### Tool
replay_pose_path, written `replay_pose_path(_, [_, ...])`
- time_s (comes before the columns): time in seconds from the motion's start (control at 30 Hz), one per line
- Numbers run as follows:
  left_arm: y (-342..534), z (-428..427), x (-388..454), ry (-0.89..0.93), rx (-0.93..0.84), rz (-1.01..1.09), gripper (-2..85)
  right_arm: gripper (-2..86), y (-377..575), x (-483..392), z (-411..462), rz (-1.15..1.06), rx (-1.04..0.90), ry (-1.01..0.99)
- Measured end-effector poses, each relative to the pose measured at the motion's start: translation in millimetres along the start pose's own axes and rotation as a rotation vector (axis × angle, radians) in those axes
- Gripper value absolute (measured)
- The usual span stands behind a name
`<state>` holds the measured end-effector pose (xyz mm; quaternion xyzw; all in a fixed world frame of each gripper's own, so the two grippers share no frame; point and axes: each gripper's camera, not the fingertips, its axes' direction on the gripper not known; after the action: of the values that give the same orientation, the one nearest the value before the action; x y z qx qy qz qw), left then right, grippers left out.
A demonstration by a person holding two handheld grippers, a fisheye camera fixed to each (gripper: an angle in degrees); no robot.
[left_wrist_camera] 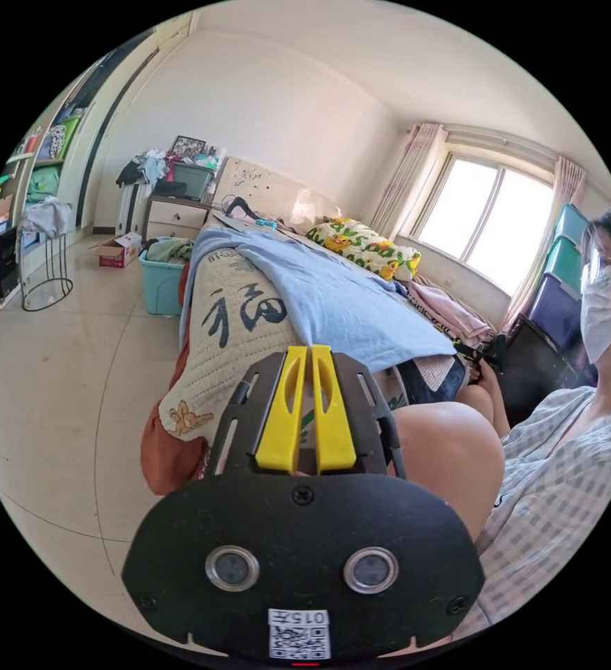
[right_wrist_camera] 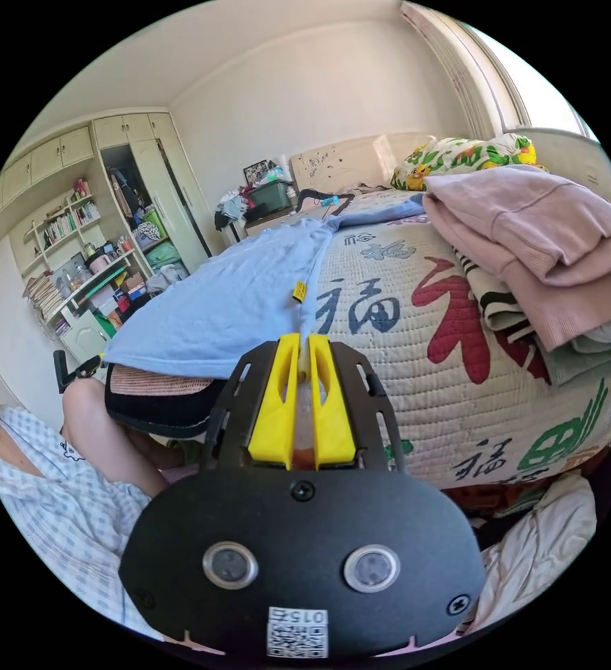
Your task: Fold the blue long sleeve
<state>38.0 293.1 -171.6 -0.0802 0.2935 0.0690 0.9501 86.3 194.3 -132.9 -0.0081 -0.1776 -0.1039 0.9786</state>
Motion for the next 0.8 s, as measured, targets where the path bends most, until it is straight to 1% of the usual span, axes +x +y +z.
replay_pose_path(0.13, [-21.1, -22.3, 1.1, -0.053, 0.025, -0.015, -0.2, 4.2, -1.0, 12.7, -30.3, 0.055, 0.162, -0.186])
replay_pose_path(0.17, [-33.2, -36.3, 1.9, -0.086, 0.058, -0.018, -0.3, 4.2, -1.7, 18.8, -40.7, 0.081, 0.219, -0.202])
replay_pose_path(0.23, [-61.3, -53.8, 6.3, -0.13, 0.088, 0.001, -0.6, 3.4, -8.6, 26.2, -52.4, 0.107, 0.261, -0.183])
replay_pose_path(0.37, [-161.0, -36.9, 41.7, -0.146, 0.033, 0.195, -0.7, 3.8, -58.4, 30.3, -63.7, 0.119, 0.269, -0.168])
replay_pose_path(0.43, [-205.4, -7.4, 62.3, -0.107, 0.029, 0.291, -0.6, 4.0, -93.7, 26.6, -54.9, 0.079, 0.23, -0.174])
replay_pose_path(0.5, [-264.4, 54.2, 91.1, -0.011, -0.037, 0.419, -0.2, 4.9, -128.9, 26.8, -40.6, 0.082, 0.222, -0.154])
replay_pose_path(0.53, [-278.5, 73.0, 98.6, 0.014, -0.065, 0.454, -0.1, 5.8, -151.5, 29.4, -29.2, 0.104, 0.225, -0.141])
replay_pose_path(0.6, [-329.9, 154.9, 126.7, 0.095, -0.183, 0.555, 0.5, 7.5, -184.5, 36.8, -8.1, 0.152, 0.212, -0.147])
replay_pose_path(0.63, [-340.6, 175.9, 133.9, 0.122, -0.212, 0.581, 0.6, 8.6, -204.9, 42.4, 8.6, 0.186, 0.192, -0.151])
replay_pose_path(0.67, [-359.4, 216.5, 147.1, 0.176, -0.27, 0.621, 0.8, 9.6, -224.0, 47.7, 27.0, 0.221, 0.17, -0.143])
replay_pose_path(0.7, [-376.8, 256.2, 159.0, 0.225, -0.334, 0.631, 0.9, 10.1, -232.6, 50.0, 35.9, 0.235, 0.16, -0.139])
replay_pose_path(0.77, [-400.4, 307.6, 177.3, 0.301, -0.417, 0.663, 1.2, 11.3, -265.4, 57.4, 70.1, 0.28, 0.115, -0.101])
replay_pose_path(0.8, [-417.8, 336.9, 188.3, 0.309, -0.445, 0.683, 1.4, 11.5, -273.6, 58.7, 77.9, 0.284, 0.103, -0.084])
